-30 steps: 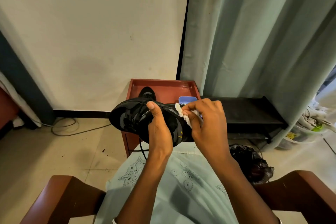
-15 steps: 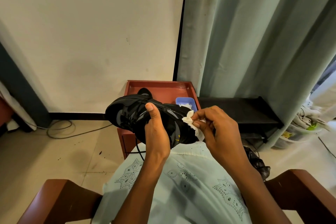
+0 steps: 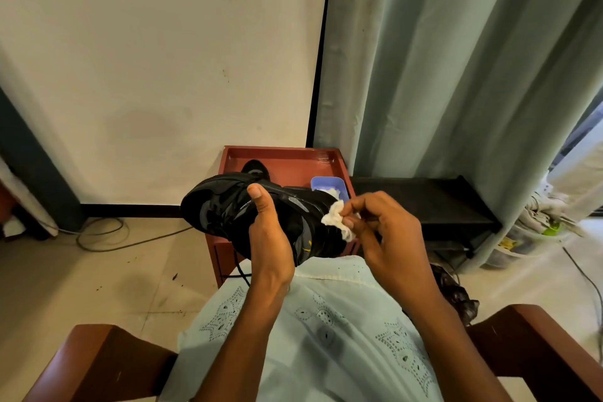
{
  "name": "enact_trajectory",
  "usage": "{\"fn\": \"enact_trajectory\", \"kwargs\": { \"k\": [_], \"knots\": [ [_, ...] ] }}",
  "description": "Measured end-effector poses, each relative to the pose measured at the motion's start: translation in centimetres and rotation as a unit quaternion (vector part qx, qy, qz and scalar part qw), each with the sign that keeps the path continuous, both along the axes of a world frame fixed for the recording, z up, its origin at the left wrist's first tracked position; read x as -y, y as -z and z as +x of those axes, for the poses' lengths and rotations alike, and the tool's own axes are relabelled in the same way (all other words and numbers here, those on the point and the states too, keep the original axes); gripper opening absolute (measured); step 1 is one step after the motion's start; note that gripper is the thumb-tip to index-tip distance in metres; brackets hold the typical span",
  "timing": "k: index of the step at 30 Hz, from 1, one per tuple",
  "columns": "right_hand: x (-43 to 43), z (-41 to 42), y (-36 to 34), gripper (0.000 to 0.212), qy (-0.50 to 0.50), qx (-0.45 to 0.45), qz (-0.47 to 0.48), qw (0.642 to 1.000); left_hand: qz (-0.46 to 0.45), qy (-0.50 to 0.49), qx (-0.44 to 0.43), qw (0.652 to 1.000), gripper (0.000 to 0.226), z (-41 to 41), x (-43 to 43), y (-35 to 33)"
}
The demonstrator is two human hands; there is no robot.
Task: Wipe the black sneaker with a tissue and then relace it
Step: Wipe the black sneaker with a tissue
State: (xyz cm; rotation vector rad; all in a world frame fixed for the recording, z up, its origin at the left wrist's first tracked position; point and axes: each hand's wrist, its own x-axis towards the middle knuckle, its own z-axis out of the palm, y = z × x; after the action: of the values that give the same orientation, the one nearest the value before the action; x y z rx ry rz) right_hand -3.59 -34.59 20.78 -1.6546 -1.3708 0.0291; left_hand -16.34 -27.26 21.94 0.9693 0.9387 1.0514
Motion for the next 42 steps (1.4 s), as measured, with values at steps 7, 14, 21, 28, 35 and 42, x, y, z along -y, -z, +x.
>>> {"fn": "enact_trajectory", "kwargs": {
  "k": [7, 14, 21, 28, 35, 42],
  "knots": [
    [0.7, -0.8, 1.0, 0.017, 0.025, -0.014, 0.010, 1.000, -0.048, -0.013, 0.020, 0.999, 0.076, 0.0, -0.2, -0.4],
    [-2.5, -1.1, -1.4, 0.019, 0.026, 0.098, -0.010, 0.995, -0.036, -0.021, -0.014, 0.999, 0.073, 0.0, 0.0, -0.6],
    [-4.7, -1.0, -2.7, 0.021, 0.001, 0.142, -0.102, 0.985, 0.018, 0.006, -0.072, 0.997, 0.046, -0.1, 0.1, -0.1],
    [-1.8, -2.2, -2.6, 0.021, -0.010, 0.190, -0.134, 0.973, 0.021, -0.008, -0.064, 0.998, 0.046, -0.2, -0.1, 0.4],
    [-1.4, -2.0, -2.3, 0.015, 0.017, 0.162, -0.128, 0.978, 0.024, 0.009, -0.074, 0.997, 0.047, 0.0, -0.1, 0.8],
    [-4.4, -2.1, -3.2, 0.023, 0.014, 0.167, -0.172, 0.971, 0.070, 0.023, -0.083, 0.994, 0.058, 0.4, 0.2, 1.2]
  ]
}}
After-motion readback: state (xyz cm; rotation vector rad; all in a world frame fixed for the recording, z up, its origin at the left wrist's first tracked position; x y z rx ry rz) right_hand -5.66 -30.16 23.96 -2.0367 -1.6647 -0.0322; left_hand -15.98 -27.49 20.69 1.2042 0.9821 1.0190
